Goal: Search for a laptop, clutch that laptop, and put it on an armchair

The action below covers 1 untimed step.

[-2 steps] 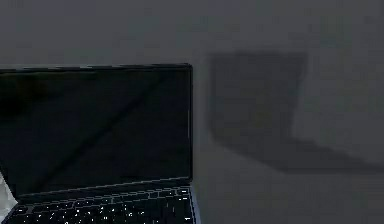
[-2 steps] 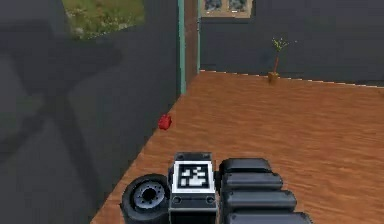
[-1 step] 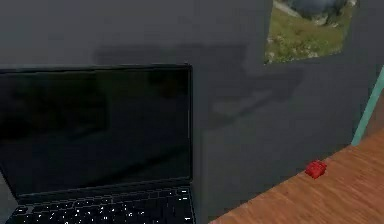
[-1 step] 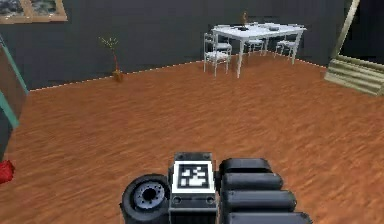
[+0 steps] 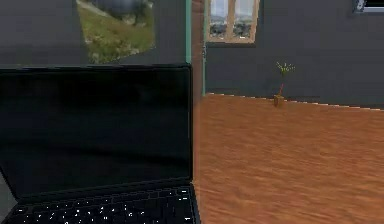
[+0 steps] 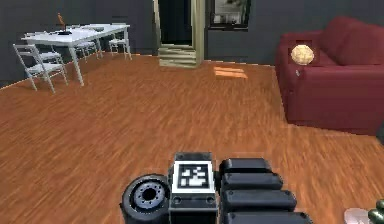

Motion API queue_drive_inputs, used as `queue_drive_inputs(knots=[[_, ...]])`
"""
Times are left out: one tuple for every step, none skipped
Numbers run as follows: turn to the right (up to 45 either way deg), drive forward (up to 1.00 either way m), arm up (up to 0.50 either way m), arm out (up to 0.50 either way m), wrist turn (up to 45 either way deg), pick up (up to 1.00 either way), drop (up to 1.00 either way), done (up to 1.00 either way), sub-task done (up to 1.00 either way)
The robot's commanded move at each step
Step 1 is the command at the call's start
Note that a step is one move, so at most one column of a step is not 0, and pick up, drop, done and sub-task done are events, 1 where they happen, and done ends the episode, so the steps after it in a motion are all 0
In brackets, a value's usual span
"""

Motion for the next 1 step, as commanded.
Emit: queue_drive_inputs(knots=[[42.0,0.0,0.0,0.0,0.0,0.0,0.0,0.0,0.0]])
